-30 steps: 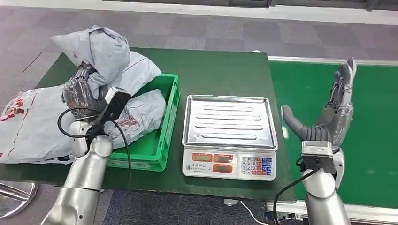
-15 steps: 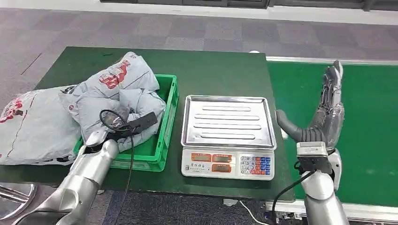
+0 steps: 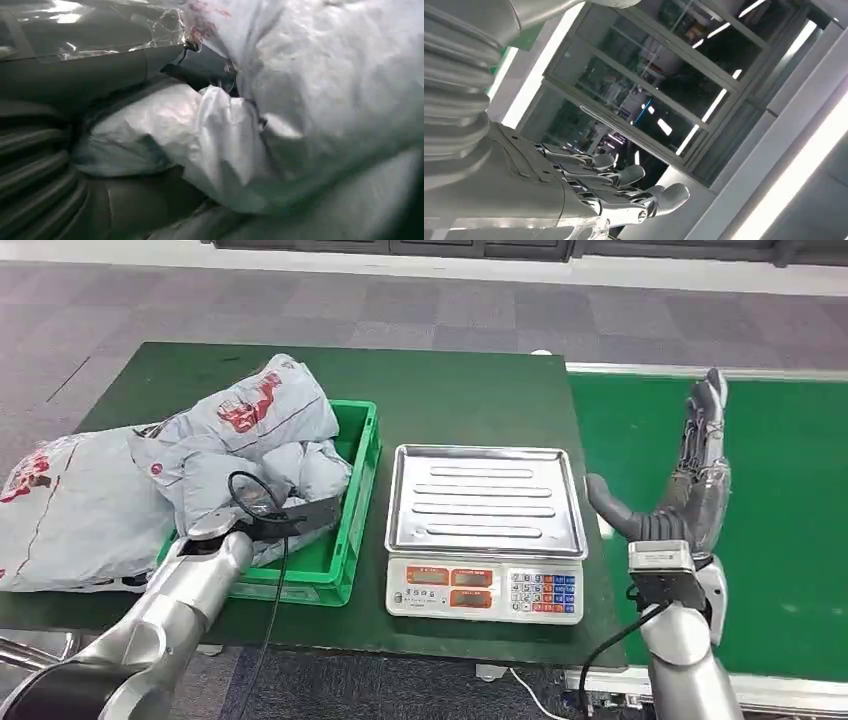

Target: Moved the parcel from conveyor to table for the left to box.

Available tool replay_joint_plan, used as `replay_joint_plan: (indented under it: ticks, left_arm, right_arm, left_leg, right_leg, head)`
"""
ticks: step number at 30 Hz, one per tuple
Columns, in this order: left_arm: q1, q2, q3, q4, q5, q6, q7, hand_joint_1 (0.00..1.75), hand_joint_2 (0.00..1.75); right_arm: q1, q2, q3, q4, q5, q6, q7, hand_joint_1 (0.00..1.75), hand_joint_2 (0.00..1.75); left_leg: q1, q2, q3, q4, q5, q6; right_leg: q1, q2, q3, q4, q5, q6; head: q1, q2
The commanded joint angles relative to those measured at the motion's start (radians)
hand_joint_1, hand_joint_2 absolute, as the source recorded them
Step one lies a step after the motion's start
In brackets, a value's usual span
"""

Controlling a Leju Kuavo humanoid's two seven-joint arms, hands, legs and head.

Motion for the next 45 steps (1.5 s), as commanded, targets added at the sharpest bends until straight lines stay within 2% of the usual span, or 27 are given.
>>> replay_joint_plan:
  ticks: [1,3,5,8,11,17,21,22,24,29,30,31,32,33,34,36,45]
  left_arm:
    - [0.095,-0.089,0.119,-0.208,0.337,0.4,-0.213,0.0,0.0]
    - [0.186,-0.094,0.162,-0.426,0.542,0.499,-0.308,0.0,0.0]
    - [0.227,-0.087,0.176,-0.521,0.647,0.6,-0.353,0.0,0.0]
    - [0.244,-0.075,0.167,-0.551,0.624,0.818,-0.43,0.0,0.0]
    - [0.269,-0.075,0.147,-0.589,0.634,0.893,-0.48,0.0,0.0]
    - [0.279,-0.114,0.192,-0.601,0.619,0.893,-0.52,0.0,0.0]
    - [0.286,-0.143,0.229,-0.633,0.716,0.893,-0.599,0.0,0.0]
    - [0.295,-0.128,0.195,-0.65,0.844,0.837,-0.621,0.0,0.0]
    - [0.304,-0.095,0.119,-0.655,1.019,0.632,-0.621,0.0,0.0]
    - [0.301,-0.102,0.109,-0.647,1.022,0.641,-0.621,0.0,0.0]
    - [0.293,-0.069,0.049,-0.616,1.105,0.426,-0.612,0.0,0.0]
    - [0.277,-0.064,0.023,-0.57,1.12,0.333,-0.61,0.0,1.75]
    - [0.264,-0.076,-0.004,-0.518,1.176,0.178,-0.621,0.0,1.75]
    - [0.248,-0.083,-0.037,-0.44,1.205,0.071,-0.621,0.0,1.75]
    - [0.244,-0.094,-0.041,-0.409,1.211,0.049,-0.621,0.0,1.75]
    - [0.235,-0.115,-0.057,-0.302,1.253,-0.054,-0.621,0.0,1.75]
    - [0.235,-0.116,-0.056,-0.296,1.254,-0.054,-0.621,0.0,1.75]
  right_arm:
    - [0.006,0.051,-0.068,-0.028,0.035,0.047,0.048,0.0,1.75]
    - [-0.012,0.051,-0.059,-0.014,0.04,0.055,0.059,0.0,1.75]
    - [-0.02,0.046,-0.052,0.006,0.037,0.046,0.058,0.0,1.75]
    - [-0.023,0.041,-0.047,0.02,0.025,0.038,0.049,0.0,1.75]
    - [-0.034,0.043,-0.041,0.034,0.024,0.031,0.045,0.0,1.75]
    - [-0.049,0.043,-0.042,0.065,0.015,0.008,0.02,0.0,1.75]
    - [-0.065,0.028,-0.043,0.095,-0.001,0.005,0.027,0.0,1.75]
    - [-0.073,0.022,-0.043,0.116,-0.012,0.009,0.031,0.0,1.75]
    - [-0.093,0.01,-0.05,0.178,-0.053,0.029,0.032,0.0,1.75]
    - [-0.102,0.006,-0.055,0.213,-0.072,0.028,0.003,0.0,1.75]
    - [-0.105,0.01,-0.06,0.23,-0.085,0.032,0.019,0.0,1.75]
    - [-0.119,0.012,-0.069,0.285,-0.119,0.053,0.024,0.0,1.75]
    - [-0.14,0.025,-0.084,0.388,-0.113,0.037,0.013,0.0,1.75]
    - [-0.16,0.042,-0.108,0.49,-0.169,0.057,-0.011,0.0,1.75]
    - [-0.175,0.047,-0.118,0.559,-0.183,0.052,-0.04,0.0,1.75]
    - [-0.211,0.068,-0.171,0.788,-0.278,0.067,-0.175,0.0,1.75]
    - [-0.209,0.07,-0.174,0.797,-0.288,0.075,-0.179,0.0,1.75]
  left_leg:
    - [0.002,-0.003,0.0,-0.001,0.0,-0.003]
    - [0.001,-0.003,-0.002,0.0,0.001,-0.001]
    - [0.002,-0.001,-0.003,0.0,0.0,-0.002]
    - [0.001,0.002,-0.003,0.0,0.0,0.0]
    - [0.001,0.002,-0.003,0.0,-0.001,-0.001]
    - [0.001,-0.005,-0.004,0.0,-0.001,0.0]
    - [0.001,-0.004,-0.005,0.001,-0.001,0.0]
    - [0.001,-0.004,-0.004,0.0,-0.001,-0.001]
    - [0.001,-0.005,-0.004,0.0,-0.001,0.0]
    - [0.002,-0.006,-0.003,-0.001,0.0,-0.001]
    - [0.001,-0.007,-0.005,0.0,0.0,-0.001]
    - [0.002,-0.007,-0.004,0.0,-0.001,-0.001]
    - [0.001,-0.007,-0.003,0.0,0.0,0.0]
    - [0.002,-0.007,-0.003,-0.001,0.0,-0.001]
    - [0.001,-0.007,-0.002,-0.001,0.0,0.0]
    - [0.002,-0.009,0.0,-0.002,0.0,0.001]
    - [0.0,-0.007,-0.003,0.0,0.0,-0.001]
  right_leg:
    - [0.001,-0.003,0.002,-0.002,0.0,0.0]
    - [0.001,-0.003,-0.001,0.0,0.0,0.001]
    - [0.001,-0.001,-0.001,-0.001,0.0,0.001]
    - [0.001,0.002,-0.001,-0.002,0.001,0.001]
    - [0.001,0.003,-0.002,-0.001,0.0,0.001]
    - [0.001,-0.004,-0.001,-0.002,-0.003,0.003]
    - [0.001,-0.004,-0.002,-0.001,-0.003,0.003]
    - [0.001,-0.003,0.0,-0.002,-0.002,0.004]
    - [0.001,-0.004,0.0,-0.002,-0.002,0.003]
    - [0.001,-0.005,0.001,-0.003,-0.002,0.003]
    - [0.001,-0.006,0.0,-0.002,-0.003,0.003]
    - [0.001,-0.006,0.001,-0.003,-0.003,0.004]
    - [0.001,-0.006,0.001,-0.003,-0.003,0.003]
    - [0.001,-0.006,0.002,-0.004,-0.002,0.003]
    - [0.001,-0.006,0.002,-0.004,-0.002,0.003]
    - [0.001,-0.008,0.005,-0.005,-0.002,0.004]
    - [0.0,-0.006,0.001,-0.003,-0.002,0.005]
  head:
    - [0.0,0.0]
    - [0.0,0.0]
    - [0.0,0.0]
    - [0.0,0.0]
    - [0.0,0.0]
    - [0.0,0.0]
    - [0.0,0.0]
    - [0.0,0.0]
    - [0.0,0.0]
    - [0.0,0.0]
    - [0.0,0.0]
    - [0.0,0.0]
    - [0.0,0.0]
    - [0.0,0.0]
    - [0.0,0.0]
    - [0.0,0.0]
    - [0.0,0.0]
